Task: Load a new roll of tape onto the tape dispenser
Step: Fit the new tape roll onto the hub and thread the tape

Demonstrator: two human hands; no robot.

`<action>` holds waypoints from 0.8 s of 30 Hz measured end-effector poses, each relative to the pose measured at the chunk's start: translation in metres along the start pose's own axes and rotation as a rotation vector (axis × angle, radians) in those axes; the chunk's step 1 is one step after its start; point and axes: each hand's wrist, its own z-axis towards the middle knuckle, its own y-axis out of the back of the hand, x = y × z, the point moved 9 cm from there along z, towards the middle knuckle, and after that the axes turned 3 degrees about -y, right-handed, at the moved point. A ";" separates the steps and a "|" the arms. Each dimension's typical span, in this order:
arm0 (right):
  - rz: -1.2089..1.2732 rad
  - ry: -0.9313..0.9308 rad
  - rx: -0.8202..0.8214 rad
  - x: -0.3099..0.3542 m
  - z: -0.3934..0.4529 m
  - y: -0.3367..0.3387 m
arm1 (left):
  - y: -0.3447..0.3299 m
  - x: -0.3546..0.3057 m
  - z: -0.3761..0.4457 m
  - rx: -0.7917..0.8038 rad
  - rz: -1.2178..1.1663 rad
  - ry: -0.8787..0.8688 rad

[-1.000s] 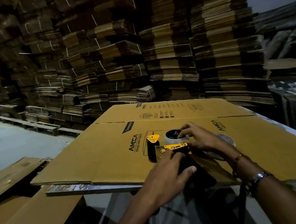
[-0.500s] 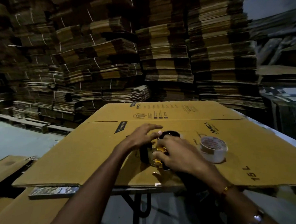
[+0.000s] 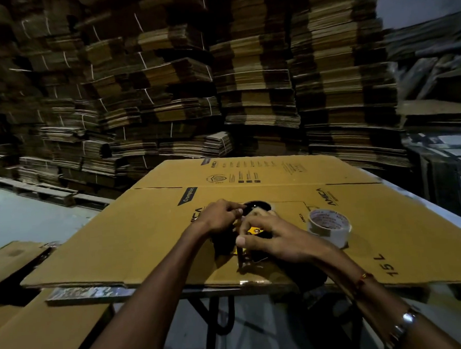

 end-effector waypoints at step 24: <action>-0.581 -0.327 -0.258 -0.014 0.015 0.042 | -0.006 -0.005 -0.041 -0.263 0.094 0.135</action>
